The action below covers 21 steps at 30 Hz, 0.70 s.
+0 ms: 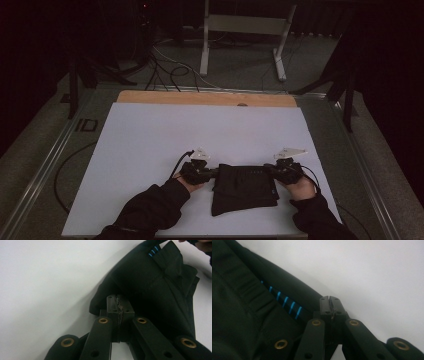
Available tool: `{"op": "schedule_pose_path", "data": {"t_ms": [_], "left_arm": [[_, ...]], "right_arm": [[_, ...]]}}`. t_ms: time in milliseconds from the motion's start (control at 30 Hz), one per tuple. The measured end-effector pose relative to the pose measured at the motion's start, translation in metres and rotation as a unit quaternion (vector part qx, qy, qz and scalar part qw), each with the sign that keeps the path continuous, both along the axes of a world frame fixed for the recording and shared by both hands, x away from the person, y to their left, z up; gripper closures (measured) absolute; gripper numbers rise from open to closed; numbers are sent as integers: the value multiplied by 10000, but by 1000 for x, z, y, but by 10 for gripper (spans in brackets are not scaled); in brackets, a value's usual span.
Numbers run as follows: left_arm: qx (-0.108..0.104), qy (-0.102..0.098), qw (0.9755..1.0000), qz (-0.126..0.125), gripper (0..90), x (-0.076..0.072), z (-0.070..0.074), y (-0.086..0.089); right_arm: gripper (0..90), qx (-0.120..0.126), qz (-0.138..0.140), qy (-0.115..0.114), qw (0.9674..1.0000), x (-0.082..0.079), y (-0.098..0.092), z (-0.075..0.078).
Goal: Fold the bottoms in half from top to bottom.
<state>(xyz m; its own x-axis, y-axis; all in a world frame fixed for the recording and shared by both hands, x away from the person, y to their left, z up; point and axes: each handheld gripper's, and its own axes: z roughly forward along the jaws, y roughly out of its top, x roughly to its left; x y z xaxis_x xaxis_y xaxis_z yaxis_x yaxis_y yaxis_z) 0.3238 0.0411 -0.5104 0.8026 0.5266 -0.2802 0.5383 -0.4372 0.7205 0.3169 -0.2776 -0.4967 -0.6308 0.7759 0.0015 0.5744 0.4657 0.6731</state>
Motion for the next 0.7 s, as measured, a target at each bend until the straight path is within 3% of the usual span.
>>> {"op": "schedule_pose_path", "data": {"t_ms": [167,467,700], "left_arm": [[-43,11,10000,-43,897,1,1,0],[-214,12,9995,-242,897,-6,7,-2],[-417,38,9977,-527,897,-16,12,0]], "right_arm": [[899,-33,50,48,10000,1,2,-2],[899,504,201,272,9982,-10,4,5],[899,661,343,364,9966,-22,6,8]]}}
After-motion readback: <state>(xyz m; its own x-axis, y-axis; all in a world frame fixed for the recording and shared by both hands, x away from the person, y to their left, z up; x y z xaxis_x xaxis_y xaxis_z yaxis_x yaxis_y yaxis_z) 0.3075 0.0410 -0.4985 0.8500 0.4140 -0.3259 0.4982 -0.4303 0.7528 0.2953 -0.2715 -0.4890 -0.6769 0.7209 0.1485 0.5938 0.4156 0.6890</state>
